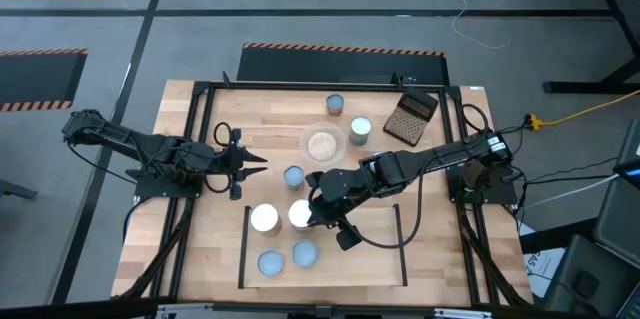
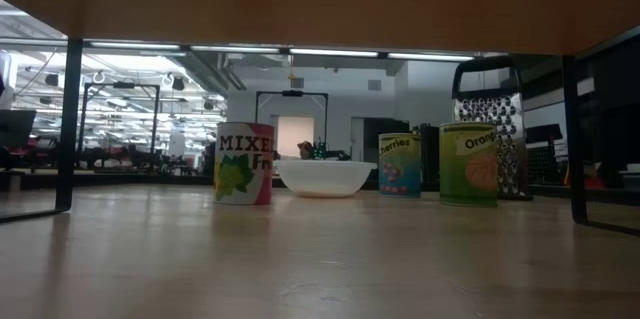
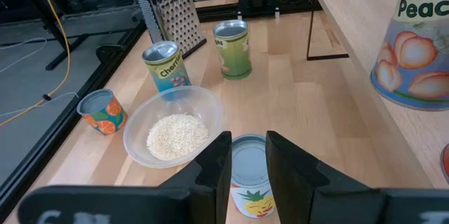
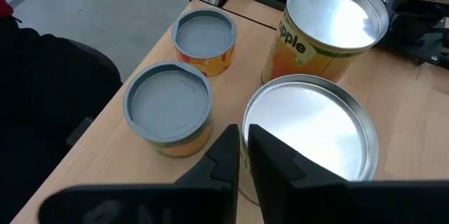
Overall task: Pick and place cans onto a shelf
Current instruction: Put the large canned peaches on the shelf, then put the canned mixed fruit on the shelf
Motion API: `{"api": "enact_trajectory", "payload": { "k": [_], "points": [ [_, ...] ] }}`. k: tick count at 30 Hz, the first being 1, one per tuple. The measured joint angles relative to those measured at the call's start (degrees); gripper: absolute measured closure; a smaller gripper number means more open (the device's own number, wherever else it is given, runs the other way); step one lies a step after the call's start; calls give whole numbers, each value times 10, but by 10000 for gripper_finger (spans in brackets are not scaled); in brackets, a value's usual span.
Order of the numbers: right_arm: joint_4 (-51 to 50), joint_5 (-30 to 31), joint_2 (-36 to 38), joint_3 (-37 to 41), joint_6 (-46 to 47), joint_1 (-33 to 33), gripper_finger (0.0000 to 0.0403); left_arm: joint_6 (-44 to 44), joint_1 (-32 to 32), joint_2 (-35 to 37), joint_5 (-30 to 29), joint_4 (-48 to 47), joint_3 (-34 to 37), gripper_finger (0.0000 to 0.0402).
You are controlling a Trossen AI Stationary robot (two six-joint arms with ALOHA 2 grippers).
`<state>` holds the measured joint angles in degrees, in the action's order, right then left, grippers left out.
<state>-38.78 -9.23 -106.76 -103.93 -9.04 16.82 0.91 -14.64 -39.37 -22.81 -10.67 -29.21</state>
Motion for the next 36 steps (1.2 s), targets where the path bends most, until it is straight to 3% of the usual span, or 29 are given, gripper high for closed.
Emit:
{"api": "enact_trajectory", "payload": {
  "k": [6,15,20,24,32,36],
  "points": [
    [-13,0,0,-26,3,0,365,0,0,0,0,0,0,320],
    [-222,1,2,-123,-37,0,365,0,0,0,0,0,0,320],
    [-279,1,37,-119,-49,-15,365,0,0,0,0,0,0,320],
    [-273,2,79,-54,-49,-37,365,0,0,0,0,1,0,320],
    [-109,2,203,190,-52,-113,365,0,0,0,-1,4,0,320],
    [-62,2,267,272,-65,-169,365,0,0,0,-3,6,0,320]
  ]
}}
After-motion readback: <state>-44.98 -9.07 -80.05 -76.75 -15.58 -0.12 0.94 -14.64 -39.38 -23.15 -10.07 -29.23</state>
